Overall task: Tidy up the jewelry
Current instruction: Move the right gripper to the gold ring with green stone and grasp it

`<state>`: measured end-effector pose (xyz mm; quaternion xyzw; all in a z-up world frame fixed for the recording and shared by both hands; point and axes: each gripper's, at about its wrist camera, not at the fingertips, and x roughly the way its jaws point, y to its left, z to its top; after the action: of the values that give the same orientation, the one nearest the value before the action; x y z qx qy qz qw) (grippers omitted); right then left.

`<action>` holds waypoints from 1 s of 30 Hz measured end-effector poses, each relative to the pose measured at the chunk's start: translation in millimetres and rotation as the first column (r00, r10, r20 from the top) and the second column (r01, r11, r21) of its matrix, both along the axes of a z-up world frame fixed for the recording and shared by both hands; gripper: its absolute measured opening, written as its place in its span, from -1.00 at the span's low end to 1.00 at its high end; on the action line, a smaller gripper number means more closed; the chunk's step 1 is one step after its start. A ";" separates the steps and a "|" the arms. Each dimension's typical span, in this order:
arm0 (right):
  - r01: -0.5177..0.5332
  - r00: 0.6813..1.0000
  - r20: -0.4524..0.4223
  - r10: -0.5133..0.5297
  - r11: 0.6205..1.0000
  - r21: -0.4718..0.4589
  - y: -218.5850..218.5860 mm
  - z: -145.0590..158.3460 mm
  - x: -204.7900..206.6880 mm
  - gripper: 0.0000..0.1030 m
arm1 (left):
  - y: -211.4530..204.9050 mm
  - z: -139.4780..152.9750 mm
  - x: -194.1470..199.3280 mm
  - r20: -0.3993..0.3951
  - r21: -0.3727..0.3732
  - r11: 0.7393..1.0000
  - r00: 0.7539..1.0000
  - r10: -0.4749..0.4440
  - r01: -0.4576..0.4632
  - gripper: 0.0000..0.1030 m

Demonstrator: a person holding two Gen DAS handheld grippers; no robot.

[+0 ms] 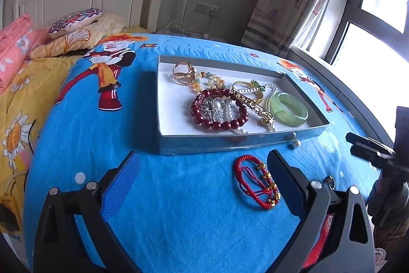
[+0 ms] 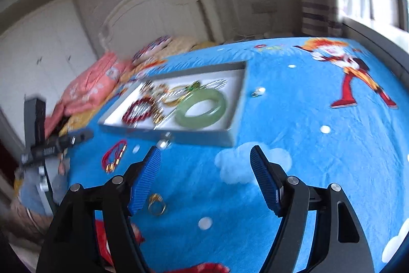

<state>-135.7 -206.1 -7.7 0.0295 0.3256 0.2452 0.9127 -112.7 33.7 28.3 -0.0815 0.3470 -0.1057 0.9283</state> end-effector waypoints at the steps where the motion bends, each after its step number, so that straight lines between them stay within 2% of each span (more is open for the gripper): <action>1: -0.025 1.000 0.007 0.025 0.999 -0.031 8.0 -2.2 -5.5 0.37 | -1.4 -1.1 1.1 -0.009 0.006 1.000 1.000 -0.005 0.006 0.92; 4: -0.087 0.996 -0.025 0.085 0.992 -0.092 22.6 -17.5 -17.6 0.36 | -2.0 -2.9 4.4 -0.029 0.007 1.000 1.000 -0.007 0.007 0.92; 6: -0.082 0.996 -0.044 0.077 0.989 -0.121 27.5 -29.1 -22.3 0.36 | -1.4 -3.8 5.1 -0.034 0.002 1.000 0.999 -0.006 0.006 0.92; 9: -0.074 0.997 -0.024 0.072 0.992 -0.103 28.6 -32.4 -28.0 0.36 | -0.7 -4.2 5.4 -0.037 -0.002 1.000 0.999 -0.004 0.004 0.92; 14: -0.086 0.996 -0.009 0.085 0.985 -0.150 41.2 -36.3 -35.3 0.34 | -0.7 -4.5 5.2 -0.038 -0.003 1.000 0.999 -0.004 0.004 0.92; 17: -0.070 0.997 0.012 0.074 0.977 -0.203 51.1 -35.8 -35.6 0.20 | -0.7 -4.7 5.2 -0.039 -0.002 1.000 0.999 -0.005 0.004 0.92; 20: -0.067 0.997 0.030 0.076 0.968 -0.240 59.7 -34.9 -36.5 -0.07 | -0.3 -4.7 5.0 -0.039 -0.004 1.000 0.999 -0.004 0.003 0.92; 23: -0.072 0.996 0.039 0.084 0.967 -0.242 62.9 -35.2 -38.2 -0.20 | -0.4 -4.8 5.2 -0.039 -0.003 1.000 0.999 -0.006 0.006 0.92; 28: -0.098 0.992 0.049 0.113 0.965 -0.243 65.8 -34.6 -41.8 -0.57 | -0.6 -4.6 4.9 -0.038 -0.004 1.000 0.999 -0.006 0.005 0.92; 30: -0.097 0.993 0.048 0.112 0.967 -0.235 64.8 -34.6 -41.5 -0.57 | -1.3 -4.3 4.4 -0.035 -0.004 1.000 0.999 -0.009 0.009 0.92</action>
<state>-177.2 -141.2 -42.3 -0.1021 0.3253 0.2540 0.9051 -108.3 32.3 24.0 -0.0836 0.3632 -0.1090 0.9215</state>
